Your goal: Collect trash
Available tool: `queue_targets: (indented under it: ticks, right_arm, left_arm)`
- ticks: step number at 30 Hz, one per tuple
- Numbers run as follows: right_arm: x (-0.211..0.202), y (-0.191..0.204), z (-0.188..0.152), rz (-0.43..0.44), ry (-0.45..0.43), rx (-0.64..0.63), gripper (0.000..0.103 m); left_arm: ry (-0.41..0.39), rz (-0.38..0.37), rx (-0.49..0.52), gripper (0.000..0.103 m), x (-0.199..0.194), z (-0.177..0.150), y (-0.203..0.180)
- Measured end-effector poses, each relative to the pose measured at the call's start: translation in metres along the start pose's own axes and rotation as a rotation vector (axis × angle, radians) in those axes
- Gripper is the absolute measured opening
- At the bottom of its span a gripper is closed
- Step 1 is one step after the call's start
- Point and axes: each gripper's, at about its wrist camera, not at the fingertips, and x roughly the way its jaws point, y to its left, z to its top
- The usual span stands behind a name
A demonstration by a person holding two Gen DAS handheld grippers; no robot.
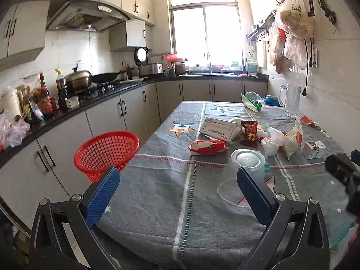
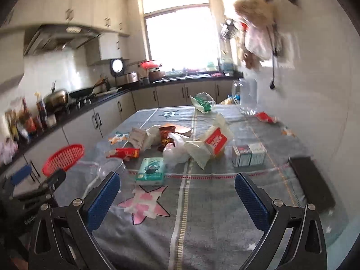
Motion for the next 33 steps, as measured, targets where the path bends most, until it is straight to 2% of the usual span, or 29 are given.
queue_targets:
  ticks: [3,6,11,33]
  right_arm:
    - [0.000,0.011,0.001,-0.018,0.002,-0.070,0.103]
    - [-0.001,0.013,-0.011,-0.004,0.002,-0.099,0.103]
    - [0.007,0.013,-0.015,0.021,0.029,-0.097,0.103]
    - [0.012,0.016,-0.019,0.066,0.056,-0.083,0.103]
  left_arm:
    - [0.007,0.001,-0.002,0.103,0.003,-0.002,0.000]
    - [0.019,0.018,-0.013,0.103,0.005,-0.007,0.004]
    - [0.036,0.041,-0.029,0.103,0.010,-0.014,0.012]
    - [0.093,0.017,-0.023,0.103,0.022,-0.021,0.011]
